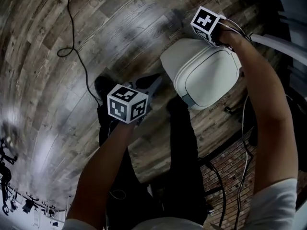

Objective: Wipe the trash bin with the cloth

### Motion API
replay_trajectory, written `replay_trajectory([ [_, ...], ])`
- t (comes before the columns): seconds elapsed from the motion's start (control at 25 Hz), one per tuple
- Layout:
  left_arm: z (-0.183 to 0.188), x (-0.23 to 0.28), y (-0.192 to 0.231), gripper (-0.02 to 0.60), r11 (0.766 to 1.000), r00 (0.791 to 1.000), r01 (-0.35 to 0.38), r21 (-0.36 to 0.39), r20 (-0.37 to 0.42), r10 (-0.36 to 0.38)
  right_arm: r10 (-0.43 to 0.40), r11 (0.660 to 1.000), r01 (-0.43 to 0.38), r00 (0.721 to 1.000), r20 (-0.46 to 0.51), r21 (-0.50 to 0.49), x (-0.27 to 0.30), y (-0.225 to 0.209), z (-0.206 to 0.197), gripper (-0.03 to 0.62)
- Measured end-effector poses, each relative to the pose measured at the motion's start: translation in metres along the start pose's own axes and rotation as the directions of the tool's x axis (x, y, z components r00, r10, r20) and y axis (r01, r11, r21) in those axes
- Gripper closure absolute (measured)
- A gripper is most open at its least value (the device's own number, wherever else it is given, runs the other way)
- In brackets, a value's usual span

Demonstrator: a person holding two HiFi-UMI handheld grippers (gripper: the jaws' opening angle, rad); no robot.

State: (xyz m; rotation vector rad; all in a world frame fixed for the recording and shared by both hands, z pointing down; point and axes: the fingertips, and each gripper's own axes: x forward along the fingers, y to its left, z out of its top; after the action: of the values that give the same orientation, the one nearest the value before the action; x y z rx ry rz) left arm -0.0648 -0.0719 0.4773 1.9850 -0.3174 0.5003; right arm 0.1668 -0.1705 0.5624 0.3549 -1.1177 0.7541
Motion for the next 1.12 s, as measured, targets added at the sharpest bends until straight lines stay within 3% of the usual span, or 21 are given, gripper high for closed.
replay_trajectory([
  [0.36, -0.001, 0.003, 0.014, 0.577, 0.998, 1.000, 0.021, -0.051, 0.002, -0.021, 0.035, 0.999, -0.033, 0.990, -0.138, 0.021, 0.028, 0.006, -0.006, 0.505],
  [0.68, -0.002, 0.004, 0.016, 0.577, 0.995, 1.000, 0.021, -0.093, 0.010, -0.020, 0.098, 0.995, -0.096, 0.987, -0.128, 0.024, 0.022, 0.033, 0.010, 0.505],
  [1.12, -0.003, -0.002, 0.019, 0.577, 0.992, 1.000, 0.006, -0.123, 0.019, -0.004, 0.139, 0.984, -0.153, 0.979, -0.151, -0.092, 0.017, 0.099, 0.040, 0.505],
])
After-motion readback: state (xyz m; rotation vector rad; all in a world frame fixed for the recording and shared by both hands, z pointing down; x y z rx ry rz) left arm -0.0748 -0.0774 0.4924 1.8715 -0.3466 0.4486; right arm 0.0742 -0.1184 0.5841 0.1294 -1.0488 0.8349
